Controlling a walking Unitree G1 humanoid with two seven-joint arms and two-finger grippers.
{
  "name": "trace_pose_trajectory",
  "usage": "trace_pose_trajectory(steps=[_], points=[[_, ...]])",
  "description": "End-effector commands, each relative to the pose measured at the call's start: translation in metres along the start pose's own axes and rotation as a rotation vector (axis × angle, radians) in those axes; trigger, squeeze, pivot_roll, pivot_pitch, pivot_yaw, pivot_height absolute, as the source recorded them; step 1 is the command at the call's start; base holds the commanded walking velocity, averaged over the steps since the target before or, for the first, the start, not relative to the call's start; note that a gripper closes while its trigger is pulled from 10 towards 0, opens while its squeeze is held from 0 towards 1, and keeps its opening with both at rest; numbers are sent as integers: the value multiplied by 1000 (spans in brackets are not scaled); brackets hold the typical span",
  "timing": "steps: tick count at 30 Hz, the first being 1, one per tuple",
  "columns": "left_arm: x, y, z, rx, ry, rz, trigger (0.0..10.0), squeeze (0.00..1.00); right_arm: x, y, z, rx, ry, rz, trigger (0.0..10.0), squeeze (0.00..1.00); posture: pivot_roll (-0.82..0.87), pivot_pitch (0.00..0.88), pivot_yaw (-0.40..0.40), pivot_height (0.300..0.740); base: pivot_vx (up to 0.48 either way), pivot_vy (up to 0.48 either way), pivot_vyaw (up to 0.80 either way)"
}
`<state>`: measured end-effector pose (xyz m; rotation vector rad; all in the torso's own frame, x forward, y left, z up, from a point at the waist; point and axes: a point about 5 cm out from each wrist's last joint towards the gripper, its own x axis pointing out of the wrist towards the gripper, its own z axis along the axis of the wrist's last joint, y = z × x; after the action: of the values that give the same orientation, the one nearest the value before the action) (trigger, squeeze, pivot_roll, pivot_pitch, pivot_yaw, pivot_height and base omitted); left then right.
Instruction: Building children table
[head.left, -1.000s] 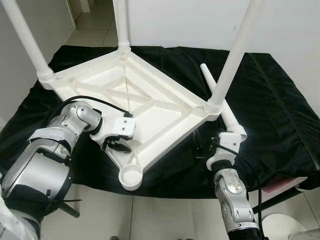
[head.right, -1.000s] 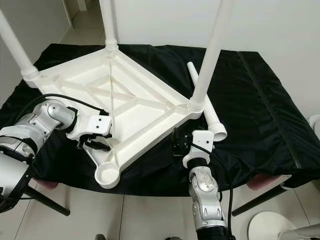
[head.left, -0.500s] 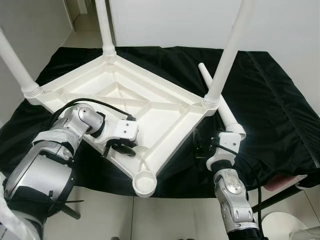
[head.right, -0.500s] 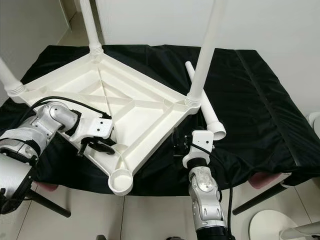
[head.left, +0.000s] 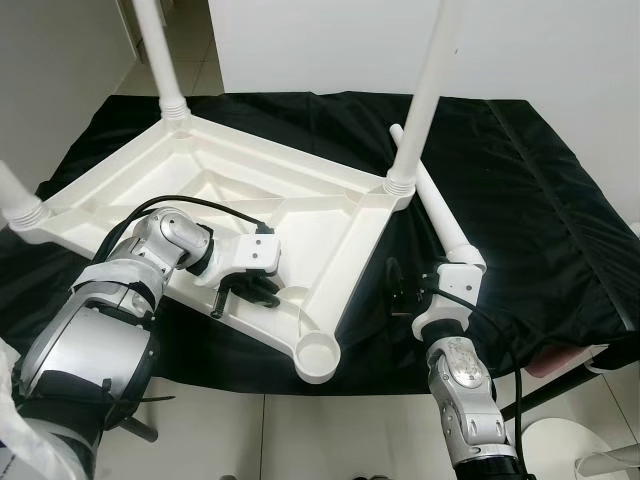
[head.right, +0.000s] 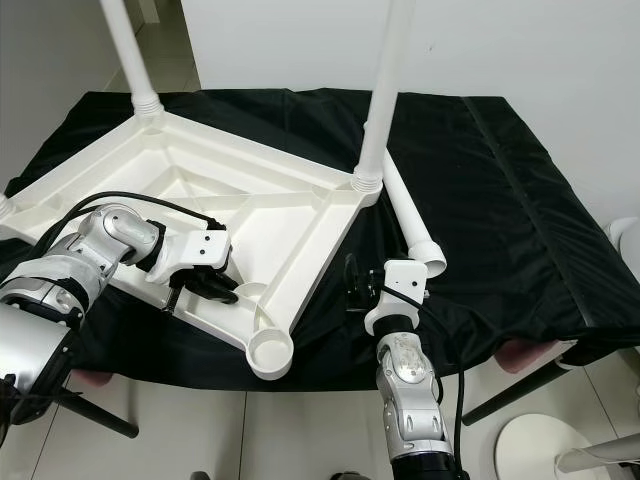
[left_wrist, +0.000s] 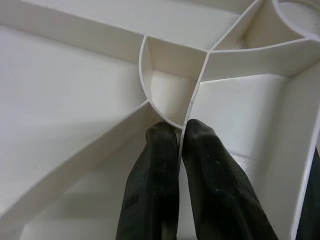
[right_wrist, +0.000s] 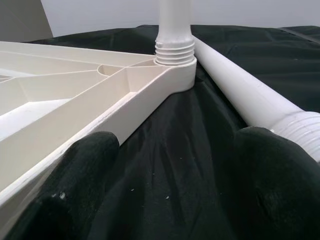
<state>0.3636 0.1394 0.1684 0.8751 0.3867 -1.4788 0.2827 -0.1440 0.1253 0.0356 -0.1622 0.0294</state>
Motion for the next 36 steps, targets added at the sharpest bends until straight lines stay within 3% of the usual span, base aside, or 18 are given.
trace_pose_trajectory(steps=[1, 3, 4, 6, 7, 8, 10, 11, 13, 14, 15, 19, 23, 24, 29, 33, 36], points=[[-8, 23, -8, -70, -29, 559, 2549, 0, 1, 2, 0, 5, 9, 4, 10000, 0, -43, 94, 39, 740, 0, 0, 0], [-7, 22, -6, -66, -40, 551, 2549, 0, 1, 3, 0, 5, 9, 4, 10000, 0, -43, 94, 39, 740, 0, 0, 0], [-6, 21, -2, -49, -76, 523, 10000, 0, 0, 3, -1, 5, 10, 4, 10000, 0, -40, 92, 37, 740, 0, 0, 0], [-5, 21, 0, -38, -98, 506, 10000, 0, 0, 3, -1, 5, 10, 4, 10000, 0, -40, 92, 37, 740, 0, 0, 0], [-5, 19, 5, -42, -163, 453, 10000, 0, 0, 3, -1, 7, 11, 5, 10000, 0, -38, 94, 36, 740, 0, 0, 0], [-5, 18, 10, -47, -216, 414, 10000, 776, 0, 3, -1, 8, 11, 5, 10000, 0, -38, 89, 34, 740, 0, 0, 0], [-5, 17, 13, -55, -256, 382, 10000, 776, 0, 3, -1, 10, 11, 5, 10000, 0, -37, 90, 34, 740, 0, 0, 0], [-6, 15, 19, -38, -315, 341, 10000, 1000, 1, 3, -1, 11, 9, 7, 10000, 0, -36, 89, 30, 740, 0, 0, 0], [-6, 14, 20, -31, -322, 335, 10000, 1000, 1, 3, -1, 11, 8, 7, 10000, 0, -35, 87, 28, 740, 0, 0, 0], [-6, 13, 20, -15, -324, 314, 10000, 941, 2, 3, -1, 10, 7, 8, 10000, 0, -33, 87, 24, 740, 0, 0, 0], [-6, 11, 21, -7, -326, 297, 10000, 0, 2, 2, -1, 9, 7, 9, 10000, 0, -33, 86, 23, 740, 0, 0, 0], [-8, 11, 23, 15, -344, 294, 10000, 0, 3, 2, 0, 7, 5, 12, 10000, 0, -32, 85, 23, 740, 0, 0, 0], [-20, 17, 30, -8, -429, 365, 10000, 0, 4, -1, 1, 1, -5, 9, 10000, 0, -28, 77, 22, 740, 0, 0, 0], [-27, 22, 30, -59, -457, 440, 10000, 0, 4, -3, 3, 0, -11, 0, 10000, 0, -27, 75, 23, 740, 0, 0, 0], [-37, 28, 25, -164, -498, 564, 10000, 0, 4, -6, 3, -4, -17, -15, 10000, 0, -30, 68, 27, 740, 0, 0, 0], [-39, 25, 18, -205, -492, 622, 10000, 0, 4, -9, 3, -3, -17, -26, 10000, 0, -27, 63, 27, 740, 0, 0, 0], [-30, 8, 5, -268, -508, 651, 10000, 0, 1, -14, 1, -6, -12, -43, 10000, 0, -18, 56, 21, 740, 0, 0, 0]])
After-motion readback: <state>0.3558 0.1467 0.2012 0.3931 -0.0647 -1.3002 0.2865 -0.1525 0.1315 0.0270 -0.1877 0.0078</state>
